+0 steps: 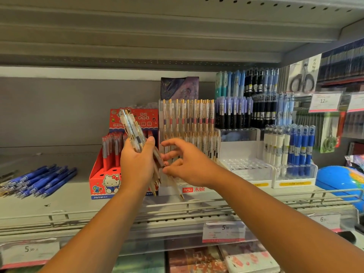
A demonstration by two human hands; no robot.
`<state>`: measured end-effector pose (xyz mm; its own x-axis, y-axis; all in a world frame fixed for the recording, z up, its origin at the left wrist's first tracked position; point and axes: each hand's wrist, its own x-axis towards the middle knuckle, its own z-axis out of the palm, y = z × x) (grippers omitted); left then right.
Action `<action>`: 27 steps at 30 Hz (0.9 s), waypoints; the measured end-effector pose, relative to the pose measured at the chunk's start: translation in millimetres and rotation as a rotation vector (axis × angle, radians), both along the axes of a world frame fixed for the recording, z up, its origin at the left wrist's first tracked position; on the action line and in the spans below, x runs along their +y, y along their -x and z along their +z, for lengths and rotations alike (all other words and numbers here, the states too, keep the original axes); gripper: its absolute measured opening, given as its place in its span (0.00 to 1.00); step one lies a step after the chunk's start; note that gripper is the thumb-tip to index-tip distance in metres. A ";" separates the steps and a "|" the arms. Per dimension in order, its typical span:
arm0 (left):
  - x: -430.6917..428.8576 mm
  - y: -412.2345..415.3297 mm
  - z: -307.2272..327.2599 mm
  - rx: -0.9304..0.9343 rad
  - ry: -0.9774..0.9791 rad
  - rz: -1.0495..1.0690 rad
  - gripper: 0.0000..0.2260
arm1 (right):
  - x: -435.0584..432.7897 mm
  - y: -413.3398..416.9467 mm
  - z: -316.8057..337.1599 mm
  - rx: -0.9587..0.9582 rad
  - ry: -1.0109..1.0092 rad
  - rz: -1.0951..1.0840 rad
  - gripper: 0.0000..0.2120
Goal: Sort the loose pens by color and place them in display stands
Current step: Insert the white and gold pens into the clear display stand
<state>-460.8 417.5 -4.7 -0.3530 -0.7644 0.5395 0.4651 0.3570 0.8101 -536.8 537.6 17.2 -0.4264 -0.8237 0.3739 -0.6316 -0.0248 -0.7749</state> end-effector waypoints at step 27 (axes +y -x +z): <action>-2.4 4.7 -2.6 -0.088 0.139 0.030 0.05 | -18.6 37.8 -8.2 0.236 0.413 -0.428 0.24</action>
